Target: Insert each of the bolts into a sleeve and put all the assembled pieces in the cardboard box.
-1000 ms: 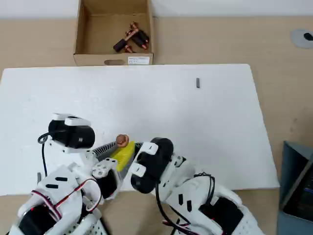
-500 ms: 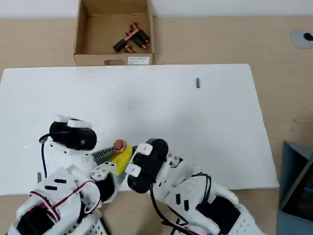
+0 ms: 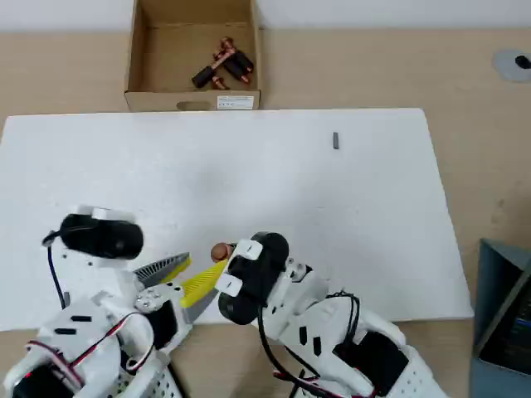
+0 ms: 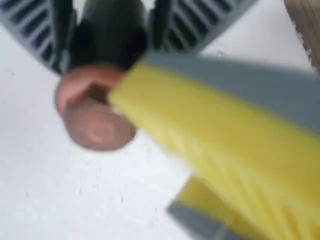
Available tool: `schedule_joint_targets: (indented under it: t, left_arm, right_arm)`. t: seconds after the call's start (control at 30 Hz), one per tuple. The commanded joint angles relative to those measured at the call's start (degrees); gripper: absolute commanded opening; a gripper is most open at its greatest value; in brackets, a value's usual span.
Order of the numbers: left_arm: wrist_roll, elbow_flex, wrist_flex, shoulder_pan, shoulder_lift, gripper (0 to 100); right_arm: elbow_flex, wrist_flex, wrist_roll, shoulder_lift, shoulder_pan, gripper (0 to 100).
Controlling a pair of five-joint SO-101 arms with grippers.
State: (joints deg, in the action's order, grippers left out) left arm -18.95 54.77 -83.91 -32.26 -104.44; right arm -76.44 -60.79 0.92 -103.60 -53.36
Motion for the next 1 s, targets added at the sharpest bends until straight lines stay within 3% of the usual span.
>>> schedule_joint_targets:
  t: [0.0,0.07,0.2,0.33,0.43,0.6,0.73,0.97]
  left_arm:
    - [0.26,-6.15,-0.18,0.7,0.04,21]
    - [0.26,-8.44,-0.18,0.7,0.04,17]
    - [0.35,-12.22,0.0,0.7,0.04,0]
    - [0.79,-12.75,-0.26,5.54,-0.04,0]
    - [6.59,-10.55,0.09,13.45,-0.04,0]
    - [16.44,0.18,0.26,28.66,-0.13,0]
    - [18.64,9.93,3.08,37.8,-0.13,0]
    - [22.51,22.86,8.79,42.2,-0.13,0]
  right_arm:
    - [0.13,1.49,0.35,-6.73,0.04,0.9]
    - [0.13,1.49,0.35,-6.73,0.04,0.9]
    - [0.13,1.41,0.35,-6.73,0.04,0.9]
    - [0.48,0.97,0.35,-6.73,1.8,0.9]
    - [0.84,-0.7,0.09,-6.81,6.29,0.9]
    - [2.95,-1.85,0.0,-6.81,13.93,0.9]
    - [4.44,-1.85,-0.88,-6.37,19.91,0.9]
    - [10.24,-7.38,-4.13,-6.2,24.75,0.9]
